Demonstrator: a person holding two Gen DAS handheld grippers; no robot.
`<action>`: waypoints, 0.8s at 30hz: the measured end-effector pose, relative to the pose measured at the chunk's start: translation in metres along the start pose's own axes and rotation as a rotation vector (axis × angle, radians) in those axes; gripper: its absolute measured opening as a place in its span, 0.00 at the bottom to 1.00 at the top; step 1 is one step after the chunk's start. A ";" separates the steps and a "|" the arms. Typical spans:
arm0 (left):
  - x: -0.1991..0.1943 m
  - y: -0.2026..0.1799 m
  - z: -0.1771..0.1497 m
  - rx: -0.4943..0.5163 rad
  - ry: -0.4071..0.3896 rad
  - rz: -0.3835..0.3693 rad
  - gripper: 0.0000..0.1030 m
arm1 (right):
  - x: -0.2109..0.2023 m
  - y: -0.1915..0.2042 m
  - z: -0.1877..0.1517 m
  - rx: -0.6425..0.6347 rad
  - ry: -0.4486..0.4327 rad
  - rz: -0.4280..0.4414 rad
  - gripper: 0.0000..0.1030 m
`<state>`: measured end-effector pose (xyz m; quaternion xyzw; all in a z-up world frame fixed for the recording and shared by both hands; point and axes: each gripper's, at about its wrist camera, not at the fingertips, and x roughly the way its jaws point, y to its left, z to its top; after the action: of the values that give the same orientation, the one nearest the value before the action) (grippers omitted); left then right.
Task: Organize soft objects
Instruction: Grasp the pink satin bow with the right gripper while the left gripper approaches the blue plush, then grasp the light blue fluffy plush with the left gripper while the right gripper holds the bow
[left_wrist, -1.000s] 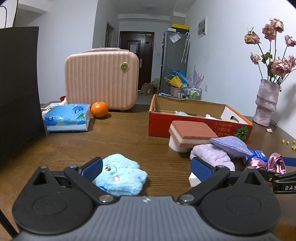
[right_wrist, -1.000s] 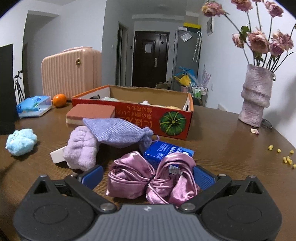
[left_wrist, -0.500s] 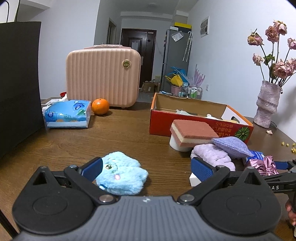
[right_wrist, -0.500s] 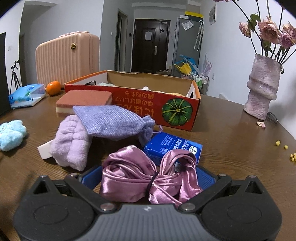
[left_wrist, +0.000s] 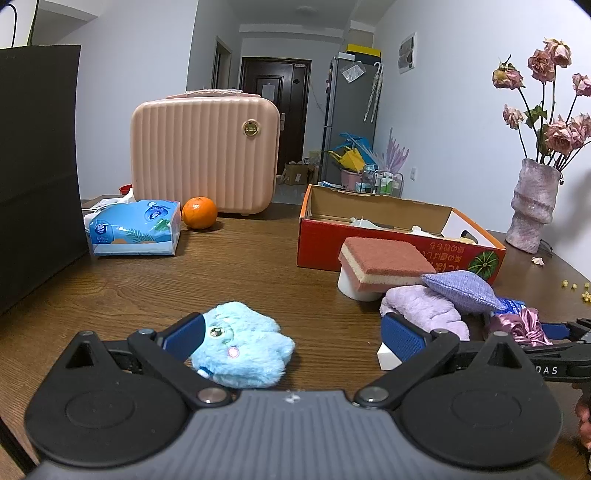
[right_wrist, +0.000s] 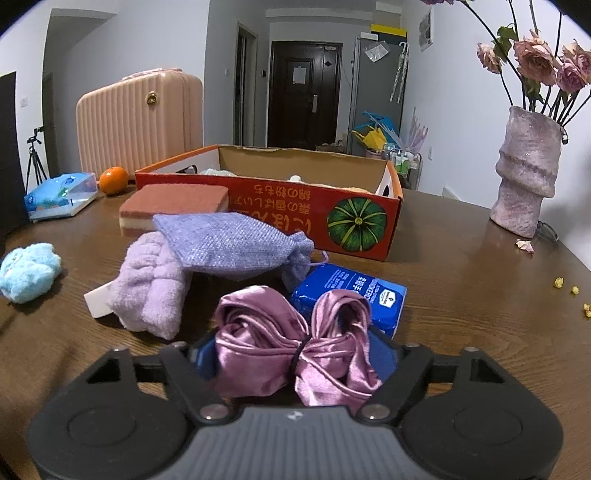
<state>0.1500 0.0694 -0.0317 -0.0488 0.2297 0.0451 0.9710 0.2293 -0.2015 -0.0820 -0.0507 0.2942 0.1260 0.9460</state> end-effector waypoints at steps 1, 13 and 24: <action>0.000 0.000 0.000 0.000 0.000 0.000 1.00 | -0.001 -0.001 0.000 0.006 -0.006 0.003 0.66; 0.002 0.000 0.000 0.001 0.006 0.013 1.00 | -0.022 -0.006 0.000 0.051 -0.088 0.043 0.34; 0.020 -0.001 0.000 0.049 0.057 0.064 1.00 | -0.045 -0.015 0.000 0.095 -0.178 0.043 0.34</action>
<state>0.1681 0.0694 -0.0402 -0.0190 0.2596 0.0693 0.9630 0.1978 -0.2250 -0.0559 0.0120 0.2156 0.1361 0.9669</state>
